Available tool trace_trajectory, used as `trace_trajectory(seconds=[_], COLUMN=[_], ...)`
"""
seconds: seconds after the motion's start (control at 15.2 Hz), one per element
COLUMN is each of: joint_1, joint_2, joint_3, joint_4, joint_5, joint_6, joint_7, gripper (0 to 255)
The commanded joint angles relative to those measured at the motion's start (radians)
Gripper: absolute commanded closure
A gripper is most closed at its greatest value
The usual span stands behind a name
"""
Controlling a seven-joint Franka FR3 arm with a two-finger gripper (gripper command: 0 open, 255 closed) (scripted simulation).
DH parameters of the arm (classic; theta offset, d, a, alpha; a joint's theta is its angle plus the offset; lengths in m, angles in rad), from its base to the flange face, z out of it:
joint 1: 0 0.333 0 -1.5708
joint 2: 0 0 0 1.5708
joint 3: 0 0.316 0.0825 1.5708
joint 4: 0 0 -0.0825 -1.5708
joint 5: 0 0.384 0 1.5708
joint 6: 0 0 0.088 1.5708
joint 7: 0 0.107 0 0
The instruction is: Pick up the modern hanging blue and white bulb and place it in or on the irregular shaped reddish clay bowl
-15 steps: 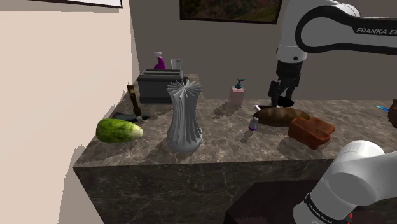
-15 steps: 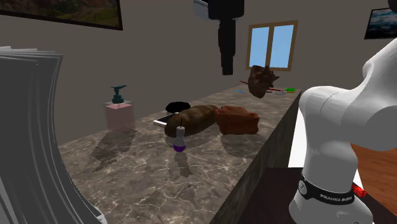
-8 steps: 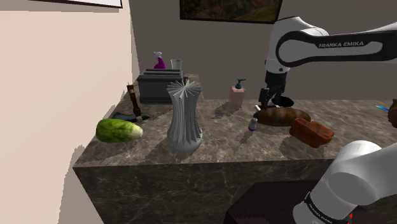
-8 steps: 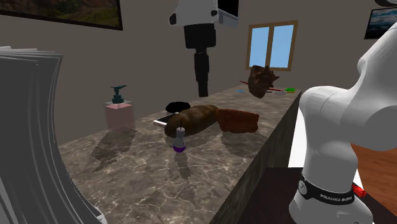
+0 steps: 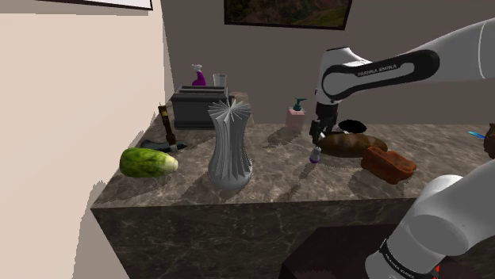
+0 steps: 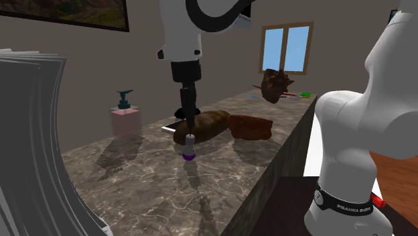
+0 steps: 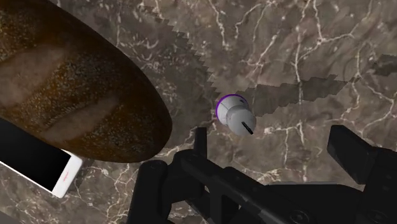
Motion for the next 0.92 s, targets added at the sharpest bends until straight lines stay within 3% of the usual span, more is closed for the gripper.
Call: trace_trajectory(seconds=[0.0,0.59,0.86], joint_1=[0.000,-0.003,-0.003], joint_2=[0.085,0.167,0.167], joint_3=[-0.027,-0.047,-0.047], joint_4=[0.035,-0.020,-0.020], joint_5=[0.008,0.014,0.014], joint_6=[0.053,0.190,0.190], joint_7=[-0.045,-0.069,-0.069], gripper=[0,0,0])
